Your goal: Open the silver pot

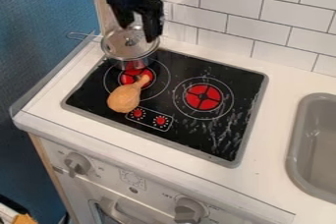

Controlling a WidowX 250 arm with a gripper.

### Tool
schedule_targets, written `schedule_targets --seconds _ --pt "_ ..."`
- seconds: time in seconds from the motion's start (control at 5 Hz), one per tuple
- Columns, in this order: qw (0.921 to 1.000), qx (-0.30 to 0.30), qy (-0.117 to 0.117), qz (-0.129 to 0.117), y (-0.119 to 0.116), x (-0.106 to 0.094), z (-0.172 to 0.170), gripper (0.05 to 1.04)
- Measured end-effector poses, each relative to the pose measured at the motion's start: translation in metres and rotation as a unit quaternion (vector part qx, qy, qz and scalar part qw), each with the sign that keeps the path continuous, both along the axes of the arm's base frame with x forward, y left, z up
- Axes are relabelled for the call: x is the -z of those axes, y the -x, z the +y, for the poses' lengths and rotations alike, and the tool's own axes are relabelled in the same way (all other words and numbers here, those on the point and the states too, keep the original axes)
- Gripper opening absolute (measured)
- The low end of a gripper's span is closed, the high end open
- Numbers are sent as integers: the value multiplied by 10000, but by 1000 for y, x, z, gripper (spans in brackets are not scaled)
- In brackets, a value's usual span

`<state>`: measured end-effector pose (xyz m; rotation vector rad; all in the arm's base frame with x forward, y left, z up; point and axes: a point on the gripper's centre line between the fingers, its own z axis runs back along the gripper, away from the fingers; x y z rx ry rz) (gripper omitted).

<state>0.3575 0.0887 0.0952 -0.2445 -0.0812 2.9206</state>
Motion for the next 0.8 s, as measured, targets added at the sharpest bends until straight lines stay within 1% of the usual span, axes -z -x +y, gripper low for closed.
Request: schedule_targets --seconds 0.2,0.4,0.6,0.8 --pt "9994 -287 -174 78 -5 2 13 1001" --pt "9967 -750 -209 220 -9 10 40 1001" --pt "9934 -1034 -368 333 -17 20 52 1001" --pt "9922 -1102 -323 492 -22 32 54 1001"
